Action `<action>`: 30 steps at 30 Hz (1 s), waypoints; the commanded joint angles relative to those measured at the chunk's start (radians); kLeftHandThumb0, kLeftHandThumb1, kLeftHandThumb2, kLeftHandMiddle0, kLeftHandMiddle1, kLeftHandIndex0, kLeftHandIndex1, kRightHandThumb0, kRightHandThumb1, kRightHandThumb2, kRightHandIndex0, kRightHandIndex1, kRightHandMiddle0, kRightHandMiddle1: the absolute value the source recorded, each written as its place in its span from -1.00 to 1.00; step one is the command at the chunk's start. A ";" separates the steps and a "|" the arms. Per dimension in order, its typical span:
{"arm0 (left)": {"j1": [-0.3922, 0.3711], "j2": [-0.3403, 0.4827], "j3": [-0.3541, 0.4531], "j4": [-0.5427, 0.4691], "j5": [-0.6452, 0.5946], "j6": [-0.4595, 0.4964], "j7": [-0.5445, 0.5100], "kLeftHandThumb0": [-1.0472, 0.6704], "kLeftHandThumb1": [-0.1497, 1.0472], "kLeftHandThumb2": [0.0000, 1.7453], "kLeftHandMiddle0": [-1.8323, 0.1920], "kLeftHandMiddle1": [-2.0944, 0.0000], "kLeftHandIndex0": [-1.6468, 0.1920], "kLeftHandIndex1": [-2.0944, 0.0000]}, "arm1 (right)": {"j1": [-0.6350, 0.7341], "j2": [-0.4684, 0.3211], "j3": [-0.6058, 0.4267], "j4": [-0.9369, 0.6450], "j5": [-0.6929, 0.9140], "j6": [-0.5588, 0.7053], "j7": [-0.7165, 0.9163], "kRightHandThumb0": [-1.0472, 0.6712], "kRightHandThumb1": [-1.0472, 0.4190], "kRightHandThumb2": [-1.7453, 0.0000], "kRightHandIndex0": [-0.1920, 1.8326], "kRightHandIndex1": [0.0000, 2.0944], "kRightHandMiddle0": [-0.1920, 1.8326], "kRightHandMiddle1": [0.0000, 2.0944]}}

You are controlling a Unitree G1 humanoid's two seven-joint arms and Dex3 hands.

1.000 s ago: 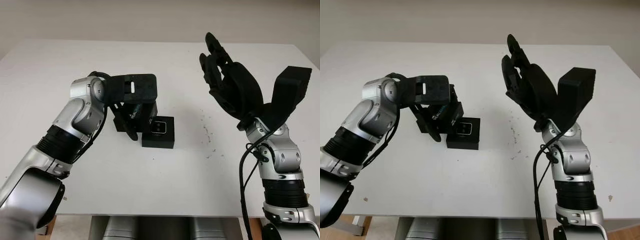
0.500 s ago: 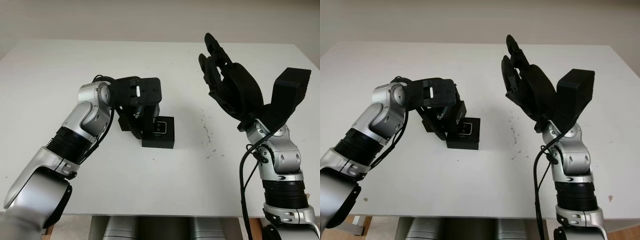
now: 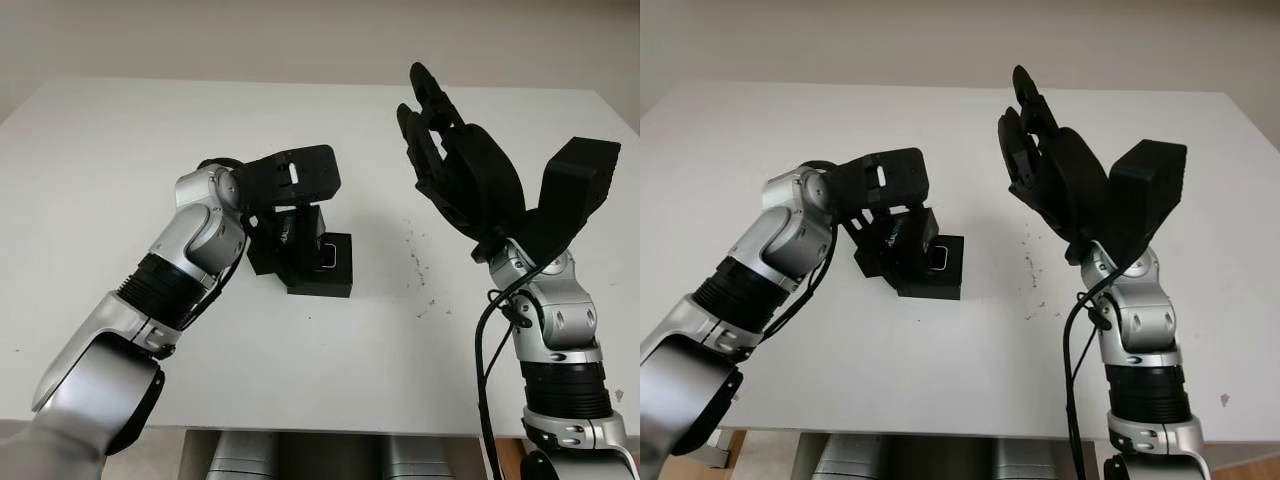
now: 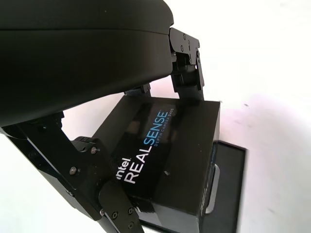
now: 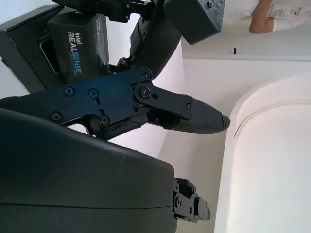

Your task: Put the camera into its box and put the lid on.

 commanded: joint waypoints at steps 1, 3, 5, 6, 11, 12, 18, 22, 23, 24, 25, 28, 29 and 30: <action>-0.036 -0.009 -0.011 -0.021 0.005 0.035 -0.007 0.03 0.81 -0.94 0.50 -0.57 0.96 0.65 | -0.008 0.014 -0.003 -0.003 0.001 -0.009 -0.013 -0.58 -1.00 0.29 -0.96 -0.95 -0.95 -0.95; -0.041 -0.011 -0.024 -0.030 0.008 0.065 -0.015 0.03 0.81 -0.94 0.51 -0.56 0.96 0.80 | -0.009 0.017 -0.001 -0.003 0.000 -0.006 -0.019 -0.58 -1.00 0.31 -0.96 -0.95 -0.95 -0.94; -0.048 -0.010 -0.039 -0.032 0.011 0.083 -0.023 0.03 0.80 -0.94 0.51 -0.59 0.94 0.85 | -0.010 0.015 0.002 -0.001 -0.003 -0.008 -0.018 -0.57 -1.00 0.31 -0.96 -0.95 -0.96 -0.95; -0.052 -0.008 -0.044 -0.032 0.010 0.087 -0.027 0.03 0.80 -0.94 0.50 -0.60 0.93 0.86 | -0.012 0.019 0.002 0.001 -0.001 -0.007 -0.020 -0.57 -1.00 0.32 -0.96 -0.95 -0.96 -0.95; -0.062 -0.005 -0.060 -0.042 0.003 0.090 -0.033 0.04 0.80 -0.94 0.45 -0.55 0.74 0.08 | -0.012 0.031 -0.004 0.001 0.007 -0.003 -0.034 -0.56 -1.00 0.36 -0.95 -0.94 -0.94 -0.94; -0.063 -0.005 -0.058 -0.042 -0.001 0.087 -0.033 0.04 0.81 -0.94 0.45 -0.55 0.71 -0.05 | -0.012 0.032 -0.005 0.000 0.008 -0.002 -0.037 -0.56 -1.00 0.36 -0.94 -0.94 -0.94 -0.94; -0.072 0.014 -0.092 -0.014 0.004 -0.001 -0.038 0.00 0.81 -0.94 0.52 -0.52 0.71 0.33 | -0.009 0.030 0.000 -0.006 0.004 -0.003 -0.041 -0.54 -1.00 0.36 -0.94 -0.94 -0.94 -0.94; -0.079 0.018 -0.124 0.017 0.026 -0.047 -0.046 -0.03 0.79 -0.94 0.52 -0.65 0.75 -0.23 | -0.005 0.032 -0.003 -0.008 0.008 -0.007 -0.043 -0.56 -1.00 0.37 -0.94 -0.94 -0.94 -0.94; -0.076 0.014 -0.119 0.019 0.024 -0.047 -0.045 -0.01 0.79 -0.94 0.51 -0.66 0.74 -0.28 | -0.004 0.032 -0.003 -0.009 0.008 -0.007 -0.043 -0.56 -1.00 0.37 -0.94 -0.94 -0.94 -0.94; -0.076 0.014 -0.123 0.021 0.028 -0.050 -0.049 0.00 0.79 -0.94 0.51 -0.67 0.74 -0.30 | -0.003 0.030 -0.004 -0.006 0.009 -0.011 -0.037 -0.56 -1.00 0.36 -0.94 -0.94 -0.94 -0.94; -0.075 0.013 -0.125 0.019 0.030 -0.050 -0.051 -0.01 0.78 -0.94 0.49 -0.66 0.69 -0.39 | -0.002 0.029 -0.004 -0.004 0.010 -0.014 -0.035 -0.55 -1.00 0.35 -0.95 -0.95 -0.95 -0.94; -0.074 0.009 -0.138 0.012 0.047 -0.041 -0.061 -0.03 0.77 -0.94 0.41 -0.60 0.55 -0.48 | -0.002 0.034 -0.007 -0.005 0.012 -0.011 -0.041 -0.55 -1.00 0.36 -0.95 -0.94 -0.94 -0.94; -0.072 0.006 -0.138 0.010 0.050 -0.040 -0.061 -0.04 0.77 -0.94 0.41 -0.59 0.53 -0.48 | -0.001 0.038 -0.009 -0.006 0.014 -0.009 -0.045 -0.55 -1.00 0.37 -0.94 -0.94 -0.94 -0.94; -0.068 0.000 -0.133 0.007 0.048 -0.036 -0.056 -0.04 0.77 -0.94 0.40 -0.58 0.48 -0.50 | 0.000 0.037 -0.009 -0.006 0.013 -0.012 -0.045 -0.55 -1.00 0.37 -0.94 -0.94 -0.94 -0.94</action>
